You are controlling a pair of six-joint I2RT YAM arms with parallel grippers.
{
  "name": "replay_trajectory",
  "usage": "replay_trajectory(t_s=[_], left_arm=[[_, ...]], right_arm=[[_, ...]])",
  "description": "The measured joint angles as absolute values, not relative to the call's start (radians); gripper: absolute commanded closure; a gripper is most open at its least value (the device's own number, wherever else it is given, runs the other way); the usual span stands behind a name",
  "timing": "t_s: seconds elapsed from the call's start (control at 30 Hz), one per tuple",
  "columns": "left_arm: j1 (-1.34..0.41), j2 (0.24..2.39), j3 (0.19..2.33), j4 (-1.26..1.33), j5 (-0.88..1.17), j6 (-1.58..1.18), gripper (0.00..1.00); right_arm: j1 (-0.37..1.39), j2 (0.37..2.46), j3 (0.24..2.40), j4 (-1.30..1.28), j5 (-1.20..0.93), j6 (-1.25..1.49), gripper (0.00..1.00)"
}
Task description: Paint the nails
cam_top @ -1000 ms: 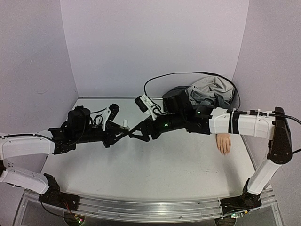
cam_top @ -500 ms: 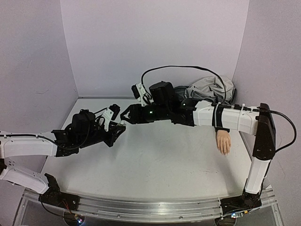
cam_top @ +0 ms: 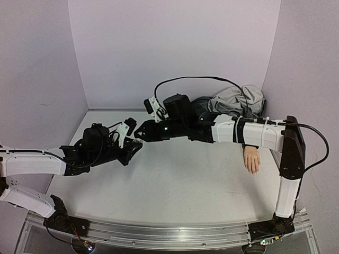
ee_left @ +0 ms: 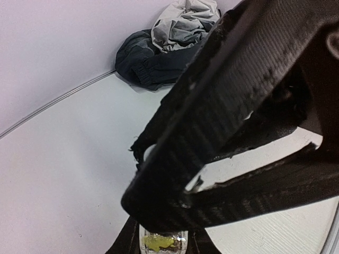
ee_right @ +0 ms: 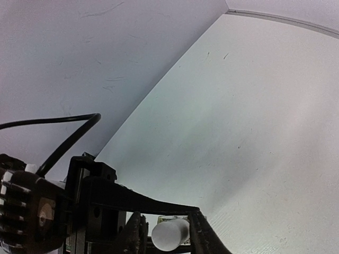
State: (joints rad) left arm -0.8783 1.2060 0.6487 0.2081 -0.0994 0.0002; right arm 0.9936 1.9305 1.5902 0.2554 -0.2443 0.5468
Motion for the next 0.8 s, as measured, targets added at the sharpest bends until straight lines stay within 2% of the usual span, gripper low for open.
replay_trajectory(t_s=[0.13, 0.3, 0.37, 0.5, 0.67, 0.8], left_arm=[[-0.878, 1.205, 0.649, 0.208, -0.081, -0.006, 1.00], [-0.871, 1.182, 0.649, 0.182, -0.031, -0.033, 1.00], [-0.856, 1.158, 0.648, 0.156, 0.049, -0.046, 1.00], [-0.817, 1.111, 0.646, 0.139, 0.353, -0.073, 1.00], [-0.788, 1.135, 0.672, 0.171, 0.878, -0.149, 1.00], [-0.786, 1.196, 0.699, 0.194, 1.049, -0.184, 1.00]], right_arm=[[0.992, 1.932, 1.591, 0.249, -0.248, 0.534, 0.83], [0.986, 1.930, 1.586, 0.250, -0.286, 0.467, 1.00], [0.983, 1.914, 1.560, 0.267, -0.329, 0.423, 1.00], [0.965, 1.814, 1.436, 0.317, -0.561, 0.252, 1.00], [0.968, 1.711, 1.333, 0.342, -0.847, 0.111, 1.00], [0.976, 1.688, 1.308, 0.338, -0.911, 0.070, 1.00]])
